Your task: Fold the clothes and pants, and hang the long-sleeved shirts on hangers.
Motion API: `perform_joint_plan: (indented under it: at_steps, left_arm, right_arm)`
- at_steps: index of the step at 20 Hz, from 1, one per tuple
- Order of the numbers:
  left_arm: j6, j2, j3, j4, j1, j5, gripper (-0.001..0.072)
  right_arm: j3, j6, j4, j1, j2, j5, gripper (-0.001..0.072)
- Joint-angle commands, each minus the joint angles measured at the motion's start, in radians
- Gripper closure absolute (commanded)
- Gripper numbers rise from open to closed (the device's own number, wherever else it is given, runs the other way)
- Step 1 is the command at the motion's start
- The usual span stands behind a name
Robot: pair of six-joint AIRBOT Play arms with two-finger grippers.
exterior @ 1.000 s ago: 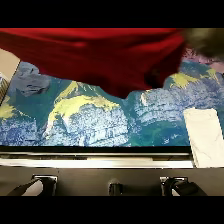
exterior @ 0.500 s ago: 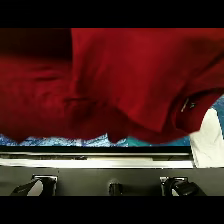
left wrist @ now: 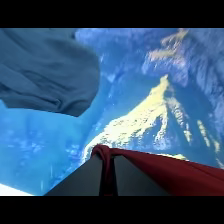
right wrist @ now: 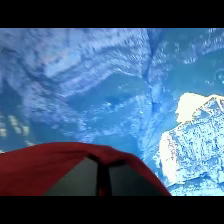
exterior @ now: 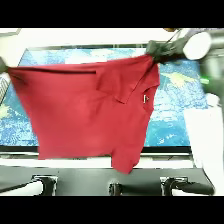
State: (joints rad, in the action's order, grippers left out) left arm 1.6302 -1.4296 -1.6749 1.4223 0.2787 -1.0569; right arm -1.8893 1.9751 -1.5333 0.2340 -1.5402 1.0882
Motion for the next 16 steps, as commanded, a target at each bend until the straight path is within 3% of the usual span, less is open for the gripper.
perform_joint_plan:
  at_steps: [1,5,7,8,10,11,12,13,16]
  left_arm:
    - [-0.006,-0.275,0.021,-0.013,-0.052,0.216,0.0696]
    - [-0.006,-0.447,0.022,-0.044,-0.089,0.303,0.0694]
    - [-0.006,-0.482,0.022,-0.062,-0.097,0.287,0.0691]
    - [-0.007,-0.487,0.022,-0.079,-0.098,0.275,0.0667]
    - [-0.007,-0.477,0.008,-0.087,-0.090,0.210,0.0620]
    - [-0.007,-0.474,-0.021,-0.087,-0.079,0.144,0.0420]
    - [-0.008,-0.469,-0.061,-0.087,-0.063,0.063,0.0125]
    - [-0.014,-0.450,-0.092,-0.087,-0.040,0.000,0.0001]
    - [-0.016,-0.340,-0.101,-0.087,0.041,-0.097,0.0001]
  right_arm:
    - [-0.001,0.039,-0.006,-0.001,-0.246,-0.154,0.0688]
    - [-0.001,0.161,-0.003,-0.001,-0.386,-0.224,0.0687]
    - [-0.001,0.169,0.027,-0.001,-0.419,-0.218,0.0677]
    - [-0.001,0.169,0.047,-0.001,-0.424,-0.208,0.0629]
    - [-0.001,0.164,0.104,-0.003,-0.415,-0.164,0.0609]
    - [-0.002,0.148,0.144,-0.013,-0.400,-0.124,0.0473]
    - [-0.002,0.112,0.188,-0.025,-0.380,-0.079,0.0307]
    - [-0.002,0.052,0.224,-0.037,-0.353,-0.028,0.0284]
    - [-0.001,-0.126,0.203,-0.103,-0.235,0.166,0.0284]
